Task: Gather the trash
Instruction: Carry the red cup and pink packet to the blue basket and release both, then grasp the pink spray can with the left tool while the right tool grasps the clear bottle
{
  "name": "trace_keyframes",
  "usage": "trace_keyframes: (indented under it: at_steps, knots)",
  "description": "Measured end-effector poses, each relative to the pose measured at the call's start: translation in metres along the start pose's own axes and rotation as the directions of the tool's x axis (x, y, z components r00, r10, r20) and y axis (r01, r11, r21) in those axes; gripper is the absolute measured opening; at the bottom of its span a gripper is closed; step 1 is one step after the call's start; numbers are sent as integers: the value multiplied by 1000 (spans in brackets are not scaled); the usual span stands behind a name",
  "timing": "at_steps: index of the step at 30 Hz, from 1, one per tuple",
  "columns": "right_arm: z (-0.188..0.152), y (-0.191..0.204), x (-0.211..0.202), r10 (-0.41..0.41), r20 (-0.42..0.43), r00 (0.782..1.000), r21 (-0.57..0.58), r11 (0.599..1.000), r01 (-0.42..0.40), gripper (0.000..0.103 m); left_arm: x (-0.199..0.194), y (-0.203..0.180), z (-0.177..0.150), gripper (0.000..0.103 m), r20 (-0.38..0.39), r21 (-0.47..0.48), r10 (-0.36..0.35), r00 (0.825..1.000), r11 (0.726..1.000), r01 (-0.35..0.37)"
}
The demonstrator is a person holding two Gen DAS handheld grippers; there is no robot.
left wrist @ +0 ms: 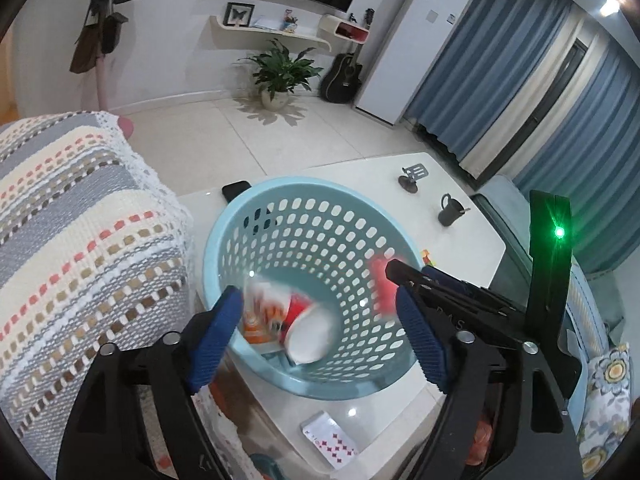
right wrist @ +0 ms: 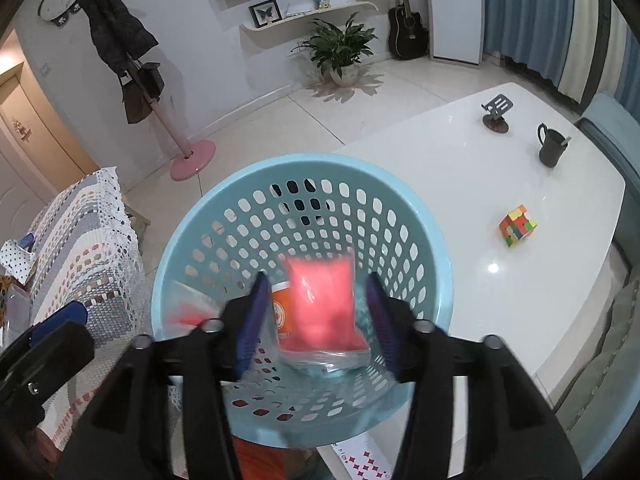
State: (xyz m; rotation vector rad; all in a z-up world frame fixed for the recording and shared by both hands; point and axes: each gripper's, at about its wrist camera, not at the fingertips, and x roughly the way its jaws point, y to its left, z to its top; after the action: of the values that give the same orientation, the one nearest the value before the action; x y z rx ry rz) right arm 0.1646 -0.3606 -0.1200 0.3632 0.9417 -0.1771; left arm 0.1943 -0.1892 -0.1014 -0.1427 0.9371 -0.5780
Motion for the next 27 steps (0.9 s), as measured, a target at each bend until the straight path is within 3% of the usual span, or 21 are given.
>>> trace_keyframes:
  at_steps: [9, 15, 22, 27]
  knots:
    - [1, 18, -18, 10, 27, 1000, -39, 999, -9, 52, -27, 11, -4, 77, 32, -31, -10, 999, 999, 11]
    - [-2, 51, -41, 53, 72, 996, -112, 993, -45, 52, -68, 22, -8, 77, 114, -50, -5, 994, 999, 11]
    - [-15, 122, -74, 165, 125, 978, -256, 958, -129, 52, -143, 51, -18, 77, 251, -93, 51, 967, 995, -29]
    - [-29, 174, -88, 244, 135, 960, -337, 923, -188, 52, -201, 92, -29, 77, 330, -151, 164, 930, 981, -120]
